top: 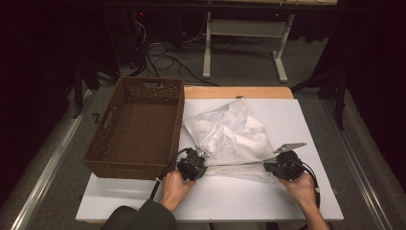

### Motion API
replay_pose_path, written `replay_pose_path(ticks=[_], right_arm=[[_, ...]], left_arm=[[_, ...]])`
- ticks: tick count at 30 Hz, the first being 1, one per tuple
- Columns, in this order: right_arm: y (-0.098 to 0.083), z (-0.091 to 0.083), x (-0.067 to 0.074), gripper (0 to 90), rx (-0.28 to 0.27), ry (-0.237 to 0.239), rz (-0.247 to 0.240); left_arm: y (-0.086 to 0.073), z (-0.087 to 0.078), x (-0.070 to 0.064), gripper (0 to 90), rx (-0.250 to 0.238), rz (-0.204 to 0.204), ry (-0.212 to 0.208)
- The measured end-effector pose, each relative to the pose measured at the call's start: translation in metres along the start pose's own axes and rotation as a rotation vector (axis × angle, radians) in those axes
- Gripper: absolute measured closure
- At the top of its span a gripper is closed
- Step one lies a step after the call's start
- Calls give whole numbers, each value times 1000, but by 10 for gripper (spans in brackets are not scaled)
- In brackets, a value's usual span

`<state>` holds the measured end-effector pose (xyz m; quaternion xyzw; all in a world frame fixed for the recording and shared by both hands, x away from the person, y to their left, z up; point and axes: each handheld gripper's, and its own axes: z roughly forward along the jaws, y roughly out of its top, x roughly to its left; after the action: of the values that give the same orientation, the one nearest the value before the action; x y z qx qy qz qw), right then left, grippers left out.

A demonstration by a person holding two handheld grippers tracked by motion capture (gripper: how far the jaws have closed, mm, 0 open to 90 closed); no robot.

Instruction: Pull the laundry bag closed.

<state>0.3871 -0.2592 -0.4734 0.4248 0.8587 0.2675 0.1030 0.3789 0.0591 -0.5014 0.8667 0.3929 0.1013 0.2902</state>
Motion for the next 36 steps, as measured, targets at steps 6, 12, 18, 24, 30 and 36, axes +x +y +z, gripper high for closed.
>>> replay_pose_path(ticks=[6, 12, 18, 24, 30, 36], right_arm=[[-4, -2, -12, 873, -11, -12, 42], [-7, -3, -19, 873, -11, -42, 51], [-12, -9, -29, 873, -33, -68, 87], [-14, -7, -35, 873, -39, -109, 111], [-14, 4, -38, 872, -35, -185, 117], [-13, 9, -37, 867, -25, -204, 111]], left_arm=[[-1, 0, -1, 858, 7, 15, 48], [-1, 0, 0, 858, 9, 10, 51], [-1, 0, -2, 859, 10, 14, 64], [-1, 1, -4, 860, 2, 42, 94], [-1, 3, -4, 864, -4, 61, 117], [0, 3, -9, 860, 0, 95, 157]])
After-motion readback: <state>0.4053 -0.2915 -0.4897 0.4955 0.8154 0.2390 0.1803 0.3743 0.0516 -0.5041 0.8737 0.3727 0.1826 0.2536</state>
